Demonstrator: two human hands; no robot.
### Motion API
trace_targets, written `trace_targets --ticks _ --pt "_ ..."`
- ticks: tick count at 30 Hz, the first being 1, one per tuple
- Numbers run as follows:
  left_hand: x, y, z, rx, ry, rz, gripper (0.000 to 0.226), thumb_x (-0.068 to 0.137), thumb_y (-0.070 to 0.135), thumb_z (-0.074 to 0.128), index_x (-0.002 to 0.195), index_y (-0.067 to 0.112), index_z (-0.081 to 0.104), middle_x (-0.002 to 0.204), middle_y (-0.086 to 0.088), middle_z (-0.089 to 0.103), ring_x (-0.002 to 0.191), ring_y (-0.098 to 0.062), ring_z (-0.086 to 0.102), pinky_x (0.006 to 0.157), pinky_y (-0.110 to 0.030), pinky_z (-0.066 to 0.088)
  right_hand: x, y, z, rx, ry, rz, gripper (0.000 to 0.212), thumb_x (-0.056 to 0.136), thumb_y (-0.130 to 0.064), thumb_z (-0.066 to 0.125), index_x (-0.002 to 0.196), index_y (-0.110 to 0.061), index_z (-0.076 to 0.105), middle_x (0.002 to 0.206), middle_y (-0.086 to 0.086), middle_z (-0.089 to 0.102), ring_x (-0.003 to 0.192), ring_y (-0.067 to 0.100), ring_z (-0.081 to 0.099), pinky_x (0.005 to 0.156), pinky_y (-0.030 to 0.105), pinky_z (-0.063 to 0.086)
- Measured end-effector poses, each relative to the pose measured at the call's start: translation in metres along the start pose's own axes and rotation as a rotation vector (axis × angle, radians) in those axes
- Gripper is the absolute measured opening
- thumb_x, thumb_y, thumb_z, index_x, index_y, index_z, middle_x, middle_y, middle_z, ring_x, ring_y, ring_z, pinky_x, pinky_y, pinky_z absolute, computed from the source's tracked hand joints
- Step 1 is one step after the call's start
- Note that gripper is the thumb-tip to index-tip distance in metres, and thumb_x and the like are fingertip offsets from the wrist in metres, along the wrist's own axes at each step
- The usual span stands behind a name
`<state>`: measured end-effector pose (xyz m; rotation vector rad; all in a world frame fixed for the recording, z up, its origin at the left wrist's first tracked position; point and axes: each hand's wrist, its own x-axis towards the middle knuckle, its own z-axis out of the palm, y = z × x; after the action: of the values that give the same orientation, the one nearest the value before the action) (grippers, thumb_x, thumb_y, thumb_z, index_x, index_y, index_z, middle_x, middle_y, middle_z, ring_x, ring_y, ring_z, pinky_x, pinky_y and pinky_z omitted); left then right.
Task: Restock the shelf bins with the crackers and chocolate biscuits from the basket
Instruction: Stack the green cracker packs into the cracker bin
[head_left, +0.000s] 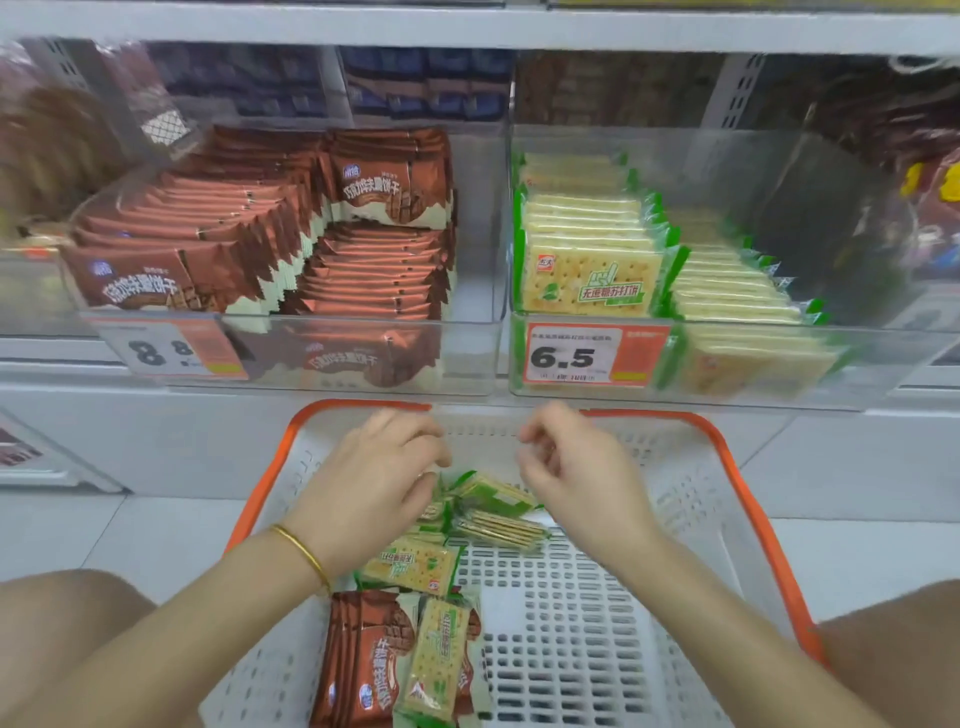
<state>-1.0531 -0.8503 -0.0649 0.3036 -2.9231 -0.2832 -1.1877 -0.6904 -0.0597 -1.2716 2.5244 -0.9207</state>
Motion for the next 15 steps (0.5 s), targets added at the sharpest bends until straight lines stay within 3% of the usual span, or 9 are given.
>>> trace_targets --ticks 3,5,7,10,12,15 --pt "-0.003 -0.017 0.009 0.031 -0.22 -0.124 0.025 0.093 0.026 0.048 0.112 0.02 0.062 0.112 0.005 0.061 0.108 -0.017 0.051 0.094 -0.033 0.043 0.004 0.029 0.074 -0.129 -0.413 0.06 0.02 0.094 -0.023 0.052 0.113 -0.018 0.055 0.106 0.0 0.061 0.095 0.019 0.058 0.079 0.033 0.048" --pt "0.0 -0.025 0.012 0.081 -0.301 -0.186 0.027 0.095 0.028 0.047 0.118 0.02 0.058 0.118 0.004 0.059 0.112 -0.016 0.05 0.094 -0.028 0.041 0.005 0.04 0.117 -0.116 -0.538 0.129 0.033 0.094 -0.029 0.054 0.124 -0.014 0.051 0.121 0.006 0.057 0.106 0.022 0.056 0.087 0.033 0.047" --pt "0.004 -0.03 0.014 0.112 -0.34 -0.22 0.029 0.095 0.029 0.046 0.12 0.019 0.056 0.121 0.001 0.058 0.114 -0.018 0.05 0.094 -0.031 0.043 0.006 0.044 0.154 -0.107 -0.576 0.22 0.046 0.094 -0.034 0.055 0.132 -0.011 0.043 0.131 0.009 0.05 0.116 0.024 0.052 0.092 0.034 0.045" --pt "0.008 -0.032 0.015 0.109 -0.35 -0.249 0.03 0.095 0.028 0.046 0.122 0.018 0.055 0.123 -0.002 0.058 0.114 -0.02 0.051 0.093 -0.032 0.043 0.008 0.041 0.194 -0.088 -0.592 0.351 0.054 0.094 -0.036 0.056 0.135 -0.006 0.036 0.13 0.013 0.049 0.113 0.027 0.054 0.086 0.034 0.046" --pt "0.009 -0.032 0.015 0.118 -0.347 -0.255 0.03 0.095 0.028 0.046 0.121 0.017 0.054 0.122 -0.002 0.057 0.114 -0.021 0.05 0.092 -0.033 0.043 0.009 0.04 0.209 -0.087 -0.59 0.406 0.049 0.094 -0.033 0.056 0.131 -0.005 0.04 0.125 0.013 0.054 0.102 0.023 0.056 0.08 0.031 0.045" --pt "0.009 -0.034 0.018 0.131 -0.371 -0.27 0.029 0.095 0.027 0.045 0.12 0.015 0.054 0.12 -0.004 0.056 0.113 -0.022 0.05 0.091 -0.035 0.045 0.009 0.043 0.214 -0.043 -0.565 0.421 0.025 0.093 -0.027 0.057 0.11 -0.011 0.05 0.109 0.006 0.06 0.091 0.02 0.056 0.076 0.031 0.047"
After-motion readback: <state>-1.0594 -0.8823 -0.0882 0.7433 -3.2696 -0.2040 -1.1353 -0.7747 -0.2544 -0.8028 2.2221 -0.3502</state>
